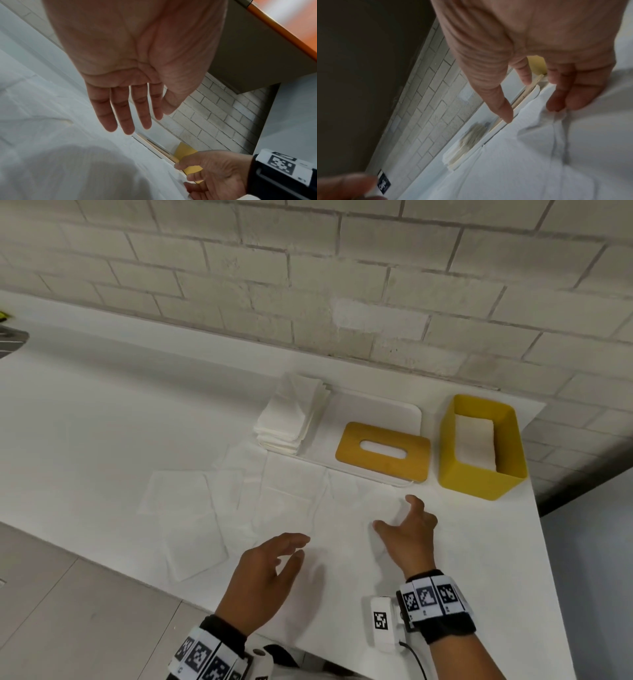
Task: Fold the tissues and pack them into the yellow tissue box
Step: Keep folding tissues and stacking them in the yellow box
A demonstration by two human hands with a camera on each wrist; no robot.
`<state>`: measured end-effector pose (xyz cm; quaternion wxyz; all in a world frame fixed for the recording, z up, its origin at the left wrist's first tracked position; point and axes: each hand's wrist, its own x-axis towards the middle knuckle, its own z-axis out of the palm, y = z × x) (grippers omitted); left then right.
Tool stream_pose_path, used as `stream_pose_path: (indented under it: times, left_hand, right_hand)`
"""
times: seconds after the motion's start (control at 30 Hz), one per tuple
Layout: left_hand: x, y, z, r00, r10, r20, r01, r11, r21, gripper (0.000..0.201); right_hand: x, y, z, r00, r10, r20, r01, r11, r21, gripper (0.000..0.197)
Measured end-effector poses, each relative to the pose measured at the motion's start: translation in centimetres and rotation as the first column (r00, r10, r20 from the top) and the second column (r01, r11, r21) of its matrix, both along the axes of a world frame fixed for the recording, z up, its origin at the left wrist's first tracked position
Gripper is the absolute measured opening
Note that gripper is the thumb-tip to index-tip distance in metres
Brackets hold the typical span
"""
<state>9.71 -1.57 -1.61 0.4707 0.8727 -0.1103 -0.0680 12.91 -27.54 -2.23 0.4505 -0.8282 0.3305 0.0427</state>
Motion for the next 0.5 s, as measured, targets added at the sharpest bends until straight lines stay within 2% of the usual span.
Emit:
stream_pose_path:
  times: [0.13, 0.23, 0.37, 0.5]
  left_hand:
    - [-0.1, 1.7, 0.3, 1.000, 0.000, -0.014, 0.000, 1.000, 0.009, 0.026]
    - [0.0, 2.9, 0.6, 1.000, -0.001, -0.006, 0.001, 1.000, 0.011, 0.028]
    - [0.5, 4.2, 0.9, 1.000, -0.003, -0.011, 0.003, 1.000, -0.024, 0.027]
    - [1.1, 5.1, 0.7, 0.999, -0.013, -0.031, 0.012, 0.999, -0.052, 0.026]
  right_hand:
    - [0.1, 0.9, -1.2, 0.998, 0.034, -0.047, -0.039, 0.995, -0.096, 0.089]
    - [0.0, 1.0, -1.3, 0.995, 0.066, -0.079, -0.077, 0.985, -0.152, 0.085]
    - [0.1, 0.9, -1.6, 0.997, 0.069, -0.036, -0.074, 0.979, -0.189, 0.068]
    - [-0.2, 0.8, -1.9, 0.996, -0.018, 0.090, 0.029, 0.992, -0.124, 0.049]
